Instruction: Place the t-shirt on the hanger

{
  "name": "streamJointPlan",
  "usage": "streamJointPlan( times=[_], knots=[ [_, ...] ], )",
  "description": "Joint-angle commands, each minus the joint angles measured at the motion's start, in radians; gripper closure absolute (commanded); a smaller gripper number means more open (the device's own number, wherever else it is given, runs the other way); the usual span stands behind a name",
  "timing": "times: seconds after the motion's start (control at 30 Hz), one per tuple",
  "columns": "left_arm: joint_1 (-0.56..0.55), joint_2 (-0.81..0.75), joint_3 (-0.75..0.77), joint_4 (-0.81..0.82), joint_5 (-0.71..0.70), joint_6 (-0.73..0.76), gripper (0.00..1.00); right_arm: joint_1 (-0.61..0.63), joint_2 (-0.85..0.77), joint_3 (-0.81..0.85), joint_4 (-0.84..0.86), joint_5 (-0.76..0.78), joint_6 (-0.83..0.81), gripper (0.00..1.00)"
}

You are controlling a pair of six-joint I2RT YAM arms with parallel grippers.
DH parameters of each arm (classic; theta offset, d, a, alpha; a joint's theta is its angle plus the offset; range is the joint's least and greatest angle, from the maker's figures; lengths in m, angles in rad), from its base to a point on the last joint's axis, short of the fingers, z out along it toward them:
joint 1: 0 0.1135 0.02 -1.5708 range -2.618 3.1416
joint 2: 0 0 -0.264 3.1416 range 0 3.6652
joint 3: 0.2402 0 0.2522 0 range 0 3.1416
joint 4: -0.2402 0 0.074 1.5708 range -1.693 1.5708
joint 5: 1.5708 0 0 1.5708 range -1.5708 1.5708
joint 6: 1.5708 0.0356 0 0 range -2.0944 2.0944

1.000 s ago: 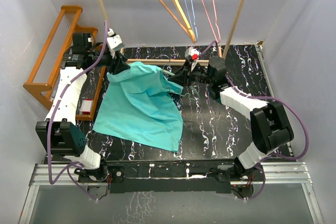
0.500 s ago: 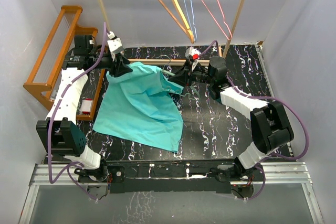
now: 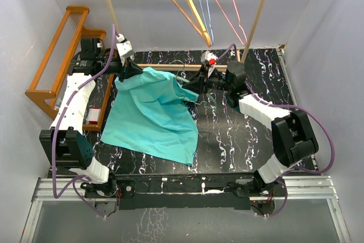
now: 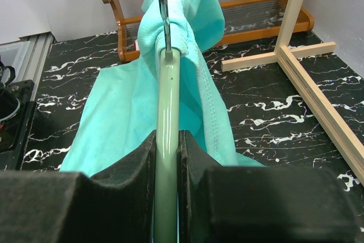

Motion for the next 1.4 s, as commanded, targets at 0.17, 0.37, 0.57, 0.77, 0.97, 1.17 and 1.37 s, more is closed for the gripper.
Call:
streamJointPlan(
  times=[0.17, 0.37, 0.57, 0.77, 0.97, 1.17, 1.37],
  knots=[
    [-0.011, 0.007, 0.064, -0.050, 0.078, 0.038, 1.00, -0.005, -0.057, 0.019, 0.045, -0.021, -0.025, 0.92],
    [-0.013, 0.034, 0.141, -0.044, 0.072, 0.013, 1.00, -0.004, -0.060, 0.011, 0.044, -0.021, -0.027, 0.92],
    [-0.013, 0.042, 0.187, -0.048, 0.091, -0.018, 1.00, -0.004, -0.040, -0.005, 0.144, -0.021, 0.038, 0.92],
    [-0.022, 0.027, 0.211, -0.036, 0.112, -0.055, 1.00, -0.002, -0.017, -0.003, 0.186, -0.018, 0.063, 0.92],
    [-0.030, 0.024, 0.236, 0.030, 0.141, -0.151, 1.00, 0.001, -0.010, -0.009, 0.190, -0.022, 0.063, 0.92],
    [-0.064, 0.025, 0.240, 0.063, 0.146, -0.194, 1.00, 0.010, -0.005, -0.019, 0.200, -0.012, 0.068, 0.92],
    [-0.069, 0.019, 0.240, 0.004, 0.090, -0.111, 1.00, 0.009, -0.016, -0.020, 0.192, -0.004, 0.060, 0.92]
  ],
)
